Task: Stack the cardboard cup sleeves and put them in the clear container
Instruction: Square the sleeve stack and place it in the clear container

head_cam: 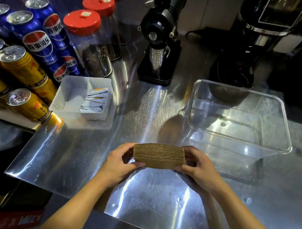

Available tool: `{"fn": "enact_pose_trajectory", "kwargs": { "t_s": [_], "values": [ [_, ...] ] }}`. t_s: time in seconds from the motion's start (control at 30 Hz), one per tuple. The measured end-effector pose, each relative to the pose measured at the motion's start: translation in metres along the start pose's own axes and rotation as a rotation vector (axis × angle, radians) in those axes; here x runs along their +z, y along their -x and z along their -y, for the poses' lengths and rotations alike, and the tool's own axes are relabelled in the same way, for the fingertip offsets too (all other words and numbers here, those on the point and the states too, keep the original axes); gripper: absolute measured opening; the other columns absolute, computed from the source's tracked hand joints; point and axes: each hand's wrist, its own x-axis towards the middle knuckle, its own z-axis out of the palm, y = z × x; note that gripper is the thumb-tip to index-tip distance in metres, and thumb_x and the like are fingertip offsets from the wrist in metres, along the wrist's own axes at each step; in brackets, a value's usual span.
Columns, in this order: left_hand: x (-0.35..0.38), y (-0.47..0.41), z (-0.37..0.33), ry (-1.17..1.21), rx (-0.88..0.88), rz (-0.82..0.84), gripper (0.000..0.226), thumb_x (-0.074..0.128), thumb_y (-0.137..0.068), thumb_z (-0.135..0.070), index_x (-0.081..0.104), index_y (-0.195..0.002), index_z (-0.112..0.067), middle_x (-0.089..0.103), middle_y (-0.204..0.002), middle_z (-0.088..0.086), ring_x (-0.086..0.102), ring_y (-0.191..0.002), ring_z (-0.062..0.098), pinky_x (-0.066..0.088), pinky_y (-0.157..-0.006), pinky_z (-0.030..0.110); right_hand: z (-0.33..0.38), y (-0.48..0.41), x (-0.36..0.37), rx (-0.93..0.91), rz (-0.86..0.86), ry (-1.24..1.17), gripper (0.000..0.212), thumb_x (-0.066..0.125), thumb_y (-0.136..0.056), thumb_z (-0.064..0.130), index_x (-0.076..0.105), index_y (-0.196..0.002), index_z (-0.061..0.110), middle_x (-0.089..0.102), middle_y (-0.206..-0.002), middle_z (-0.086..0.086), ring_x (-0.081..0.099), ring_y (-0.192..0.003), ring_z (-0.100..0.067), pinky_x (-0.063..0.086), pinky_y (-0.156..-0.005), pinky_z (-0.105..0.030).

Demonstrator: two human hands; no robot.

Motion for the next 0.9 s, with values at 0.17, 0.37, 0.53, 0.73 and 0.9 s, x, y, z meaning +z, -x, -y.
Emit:
{"fn": "enact_pose_trajectory", "kwargs": {
  "t_s": [0.17,0.37,0.53,0.73,0.9],
  "values": [
    [-0.001,-0.003,0.004,0.058,-0.056,-0.041,0.043,0.077,-0.061,0.007,0.067,-0.095,-0.018,0.074,-0.085,-0.008,0.065,-0.082,-0.004,0.045,-0.074,0.007,0.0,-0.001,0.003,0.019,-0.046,-0.059,0.039,0.08,-0.054,0.023,0.067,-0.091,0.031,0.073,-0.092,0.005,0.067,-0.09,-0.024,0.055,-0.084,-0.044],
    [0.005,-0.004,-0.003,0.149,-0.072,-0.211,0.05,0.08,-0.05,-0.001,0.069,-0.084,-0.037,0.074,-0.081,-0.014,0.067,-0.074,0.008,0.053,-0.062,0.017,0.016,0.012,-0.005,-0.012,-0.127,-0.208,0.034,0.077,-0.062,-0.001,0.068,-0.086,0.022,0.073,-0.076,0.01,0.066,-0.07,-0.003,0.049,-0.058,-0.011],
    [0.018,-0.022,-0.036,0.206,0.036,-0.272,0.047,0.084,-0.053,-0.003,0.049,-0.063,-0.033,0.066,-0.076,0.013,0.062,-0.064,0.01,0.051,-0.061,0.024,0.041,0.019,-0.028,-0.06,-0.266,-0.403,0.035,0.071,-0.066,-0.011,0.06,-0.084,0.016,0.063,-0.062,0.01,0.054,-0.056,-0.007,0.048,-0.052,-0.014],
    [0.056,-0.062,-0.09,0.124,0.174,-0.287,0.047,0.076,-0.067,-0.001,0.034,-0.058,-0.02,0.037,-0.054,0.004,0.06,-0.071,-0.009,0.046,-0.07,0.014,0.077,0.02,-0.066,-0.064,-0.476,-0.572,0.036,0.064,-0.071,-0.013,0.048,-0.077,0.019,0.054,-0.076,-0.001,0.042,-0.037,-0.003,0.03,-0.035,-0.014],
    [0.098,-0.103,-0.121,0.068,0.2,-0.254,0.042,0.075,-0.066,-0.025,0.035,-0.058,-0.024,0.045,-0.063,0.001,0.044,-0.06,0.013,0.035,-0.058,0.023,0.088,0.014,-0.111,-0.018,-0.621,-0.653,0.029,0.064,-0.076,-0.006,0.045,-0.083,0.015,0.051,-0.069,-0.003,0.036,-0.031,-0.002,0.027,-0.031,-0.015]
  ]
}}
